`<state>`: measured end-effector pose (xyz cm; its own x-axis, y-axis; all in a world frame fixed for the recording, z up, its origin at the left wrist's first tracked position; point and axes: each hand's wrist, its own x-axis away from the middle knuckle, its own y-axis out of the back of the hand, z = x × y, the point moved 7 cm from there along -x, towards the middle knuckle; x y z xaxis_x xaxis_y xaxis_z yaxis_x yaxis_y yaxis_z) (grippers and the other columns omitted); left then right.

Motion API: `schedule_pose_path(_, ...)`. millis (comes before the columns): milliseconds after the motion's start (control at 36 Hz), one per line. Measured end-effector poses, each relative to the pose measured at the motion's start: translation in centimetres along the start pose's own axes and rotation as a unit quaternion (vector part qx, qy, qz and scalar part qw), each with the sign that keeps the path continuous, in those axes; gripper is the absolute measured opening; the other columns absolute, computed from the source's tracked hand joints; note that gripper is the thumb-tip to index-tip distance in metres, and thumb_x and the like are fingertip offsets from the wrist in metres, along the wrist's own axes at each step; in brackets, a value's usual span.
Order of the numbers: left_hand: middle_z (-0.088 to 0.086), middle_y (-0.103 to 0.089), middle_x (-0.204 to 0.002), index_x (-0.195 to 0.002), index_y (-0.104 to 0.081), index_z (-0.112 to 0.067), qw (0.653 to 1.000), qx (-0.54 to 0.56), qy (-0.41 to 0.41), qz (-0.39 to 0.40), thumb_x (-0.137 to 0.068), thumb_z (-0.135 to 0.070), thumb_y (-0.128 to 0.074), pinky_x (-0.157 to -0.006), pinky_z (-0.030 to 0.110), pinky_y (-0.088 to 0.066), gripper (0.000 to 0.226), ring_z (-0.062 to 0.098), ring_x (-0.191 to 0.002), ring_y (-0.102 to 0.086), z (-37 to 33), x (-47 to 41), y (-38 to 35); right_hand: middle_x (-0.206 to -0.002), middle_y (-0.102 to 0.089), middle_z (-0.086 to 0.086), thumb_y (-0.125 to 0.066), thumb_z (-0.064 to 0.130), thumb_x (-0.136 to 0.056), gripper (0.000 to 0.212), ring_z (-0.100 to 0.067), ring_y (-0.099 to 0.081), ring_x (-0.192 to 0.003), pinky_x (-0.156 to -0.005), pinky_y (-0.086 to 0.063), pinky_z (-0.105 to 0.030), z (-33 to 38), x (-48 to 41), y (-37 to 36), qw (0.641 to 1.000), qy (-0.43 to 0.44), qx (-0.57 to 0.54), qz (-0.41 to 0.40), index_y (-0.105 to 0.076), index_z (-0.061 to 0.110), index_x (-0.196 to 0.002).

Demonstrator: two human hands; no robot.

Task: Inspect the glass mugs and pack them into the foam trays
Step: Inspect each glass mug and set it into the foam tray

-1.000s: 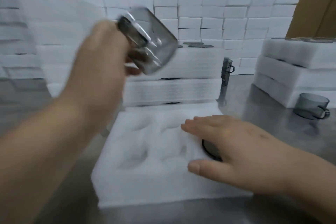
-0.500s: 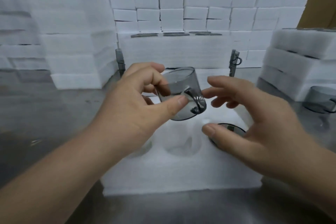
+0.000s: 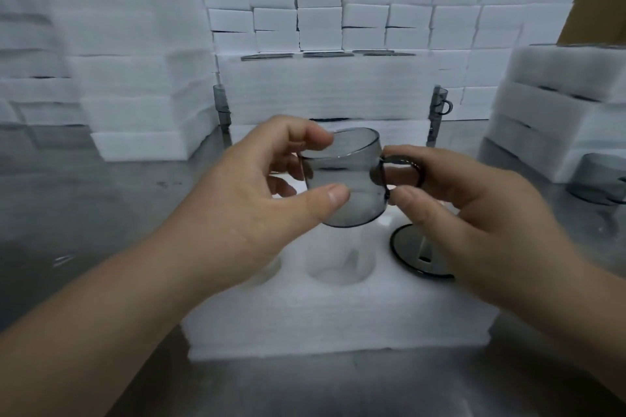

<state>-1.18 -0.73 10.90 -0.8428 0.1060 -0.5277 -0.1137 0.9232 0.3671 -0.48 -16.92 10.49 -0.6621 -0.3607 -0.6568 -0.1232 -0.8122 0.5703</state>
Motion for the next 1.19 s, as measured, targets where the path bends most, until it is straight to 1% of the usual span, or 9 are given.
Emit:
schedule_pose_path(56,-0.023,-0.061,-0.097,-0.088,-0.060,-0.052,1.000,0.012,-0.015,0.017,-0.054,-0.047,-0.065,-0.077,0.030,-0.045,0.035,0.010,-0.087,-0.056,-0.1,0.0,0.0,-0.092,-0.064,0.034,-0.059,0.034,-0.082,0.016,0.012,-0.061,-0.085,-0.075,-0.043,-0.006,-0.6,-0.1,-0.2,0.997,-0.023,-0.070,0.008,-0.060,0.047,-0.091)
schedule_pose_path(167,-0.018,-0.060,-0.086,-0.084,-0.064,-0.050,0.998,0.032,-0.024,0.040,-0.054,-0.042,-0.066,-0.074,0.027,-0.044,0.031,0.007,-0.075,-0.056,0.0,0.1,-0.1,-0.086,-0.070,0.023,-0.055,0.014,-0.088,0.025,0.005,-0.065,-0.070,-0.067,-0.045,-0.006,-1.3,-0.4,-0.4,0.982,-0.068,-0.176,0.015,-0.058,0.037,-0.096)
schedule_pose_path(278,-0.025,-0.059,-0.096,-0.072,-0.067,-0.045,0.998,0.015,-0.050,0.045,-0.057,-0.042,-0.066,-0.078,0.015,-0.044,0.016,-0.001,-0.085,-0.058,-0.5,0.1,-0.5,-0.088,-0.072,0.018,-0.051,0.017,-0.088,0.023,-0.002,-0.068,-0.074,-0.072,-0.051,-0.013,-2.0,-0.6,-0.9,0.970,-0.113,-0.213,0.039,-0.058,0.031,-0.105)
schedule_pose_path(361,-0.031,-0.058,-0.108,-0.065,-0.067,-0.043,0.999,-0.006,-0.037,0.040,-0.055,-0.048,-0.065,-0.091,0.025,-0.043,0.012,0.000,-0.104,-0.059,-0.5,0.0,-0.3,-0.086,-0.071,0.022,-0.052,0.038,-0.079,0.027,0.002,-0.067,-0.081,-0.075,-0.050,-0.012,-2.4,-0.5,-0.9,0.969,-0.130,-0.206,0.034,-0.054,0.039,-0.106)
schedule_pose_path(472,-0.030,-0.058,-0.113,-0.065,-0.068,-0.042,0.999,-0.006,-0.041,0.032,-0.053,-0.047,-0.067,-0.085,0.018,-0.045,0.013,0.000,-0.103,-0.061,-0.8,-0.1,0.0,-0.084,-0.070,0.023,-0.052,0.036,-0.081,0.022,0.004,-0.065,-0.085,-0.066,-0.056,-0.024,-3.2,-0.3,-0.1,0.970,-0.152,-0.189,-0.023,-0.054,0.043,-0.102)
schedule_pose_path(611,-0.031,-0.059,-0.111,-0.065,-0.067,-0.044,0.997,-0.044,-0.055,0.010,-0.053,-0.049,-0.067,-0.090,0.031,-0.045,0.013,0.000,-0.101,-0.060,-0.9,-0.2,0.5,-0.087,-0.070,0.022,-0.050,0.040,-0.076,0.030,0.000,-0.065,-0.085,-0.066,-0.055,-0.028,-3.1,-0.1,-0.1,0.972,-0.162,-0.167,-0.014,-0.056,0.040,-0.105)
schedule_pose_path(806,-0.037,-0.057,-0.110,-0.062,-0.066,-0.047,0.996,-0.073,-0.034,-0.035,-0.050,-0.053,-0.063,-0.089,0.029,-0.045,0.014,-0.008,-0.097,-0.059,-0.7,-0.4,1.2,-0.085,-0.071,0.020,-0.051,0.030,-0.082,0.026,-0.025,-0.065,-0.079,-0.073,-0.054,-0.039,-3.2,-0.1,-0.3,0.974,-0.170,-0.151,-0.010,-0.056,0.038,-0.106)
schedule_pose_path(973,-0.047,-0.044,-0.117,-0.061,-0.064,-0.049,0.987,-0.158,-0.023,0.028,-0.045,-0.062,-0.058,-0.088,0.011,-0.039,0.021,-0.015,-0.106,-0.050,-0.8,0.6,-0.6,-0.081,-0.070,0.019,-0.051,0.017,-0.085,0.027,0.003,-0.064,-0.082,-0.069,-0.053,-0.025,-3.4,0.0,-0.5,0.975,-0.164,-0.151,0.009,-0.055,0.035,-0.105)
schedule_pose_path(1195,-0.044,-0.046,-0.118,-0.063,-0.062,-0.051,0.972,-0.221,-0.050,0.067,-0.047,-0.067,-0.055,-0.096,0.032,-0.040,0.024,-0.009,-0.114,-0.043,-1.2,1.2,-1.5,-0.081,-0.070,0.020,-0.051,0.031,-0.075,0.028,-0.002,-0.065,-0.077,-0.065,-0.053,-0.022,-3.2,0.0,-0.7,0.976,-0.166,-0.138,0.033,-0.056,0.037,-0.101)
